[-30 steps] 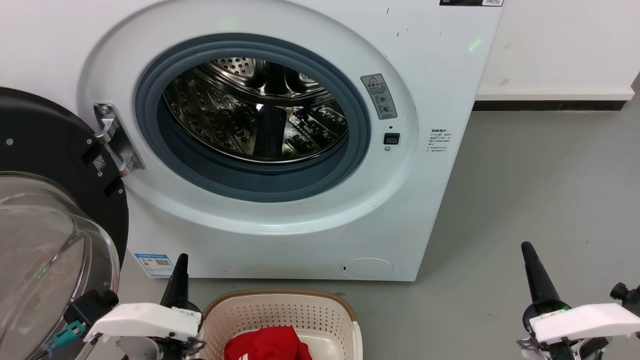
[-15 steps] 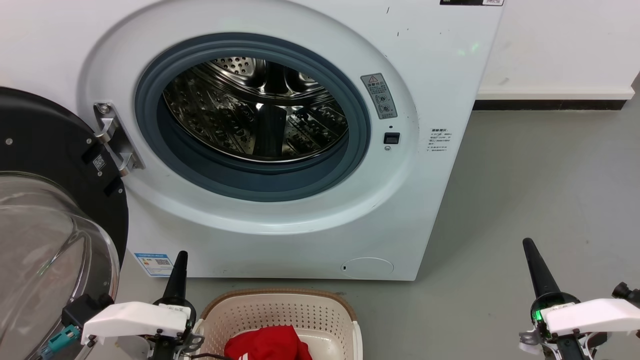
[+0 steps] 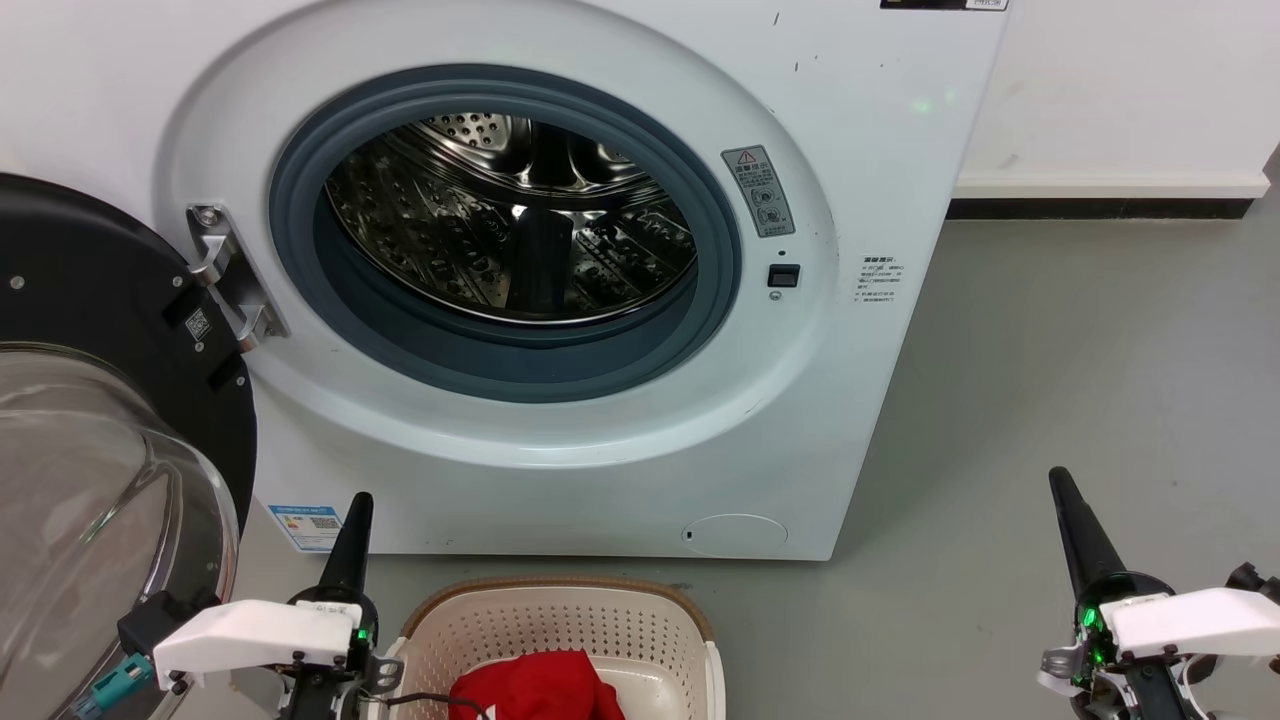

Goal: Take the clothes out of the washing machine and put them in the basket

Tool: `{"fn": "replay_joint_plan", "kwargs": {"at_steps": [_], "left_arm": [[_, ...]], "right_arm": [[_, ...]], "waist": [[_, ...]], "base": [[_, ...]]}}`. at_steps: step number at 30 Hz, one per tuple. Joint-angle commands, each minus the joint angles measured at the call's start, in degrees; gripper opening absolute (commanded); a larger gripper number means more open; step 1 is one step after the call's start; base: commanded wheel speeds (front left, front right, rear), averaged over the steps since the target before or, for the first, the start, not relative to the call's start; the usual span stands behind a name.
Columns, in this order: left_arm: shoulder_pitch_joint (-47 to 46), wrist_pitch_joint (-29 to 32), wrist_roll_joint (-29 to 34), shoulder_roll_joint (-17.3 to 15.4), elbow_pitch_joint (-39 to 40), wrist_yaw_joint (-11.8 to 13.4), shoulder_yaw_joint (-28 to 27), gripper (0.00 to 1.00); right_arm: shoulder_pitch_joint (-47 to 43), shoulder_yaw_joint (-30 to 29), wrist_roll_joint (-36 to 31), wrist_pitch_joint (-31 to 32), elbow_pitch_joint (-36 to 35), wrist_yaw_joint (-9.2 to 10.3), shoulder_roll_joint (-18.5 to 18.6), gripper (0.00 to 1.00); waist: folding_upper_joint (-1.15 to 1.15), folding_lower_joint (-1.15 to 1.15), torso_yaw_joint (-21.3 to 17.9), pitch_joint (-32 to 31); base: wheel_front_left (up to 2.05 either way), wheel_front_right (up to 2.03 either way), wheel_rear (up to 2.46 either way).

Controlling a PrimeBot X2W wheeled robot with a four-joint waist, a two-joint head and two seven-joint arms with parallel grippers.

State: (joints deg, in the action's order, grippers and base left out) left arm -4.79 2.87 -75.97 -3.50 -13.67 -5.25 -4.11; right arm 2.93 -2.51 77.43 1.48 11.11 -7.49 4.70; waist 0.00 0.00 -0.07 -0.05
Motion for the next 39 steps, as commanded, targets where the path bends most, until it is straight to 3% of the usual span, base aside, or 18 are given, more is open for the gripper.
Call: {"fn": "replay_joint_plan", "kwargs": {"at_steps": [1,39], "left_arm": [[-0.98,0.16,-0.8,-0.02,0.17,-0.41,-0.3,0.0],[-1.65,3.91,-16.53,0.69,-0.45,-2.45,-2.63,0.0]], "right_arm": [[1.15,-0.17,1.15,0.09,-0.03,-0.01,0.22,0.0],[3.48,-1.98,16.73,3.49,2.94,0.0,-0.35,0.0]], "waist": [[0.0,0.0,0.0,0.0],[0.0,0.0,0.07,0.23]], "base": [[0.0,0.0,0.0],[0.0,0.0,0.0]]}}
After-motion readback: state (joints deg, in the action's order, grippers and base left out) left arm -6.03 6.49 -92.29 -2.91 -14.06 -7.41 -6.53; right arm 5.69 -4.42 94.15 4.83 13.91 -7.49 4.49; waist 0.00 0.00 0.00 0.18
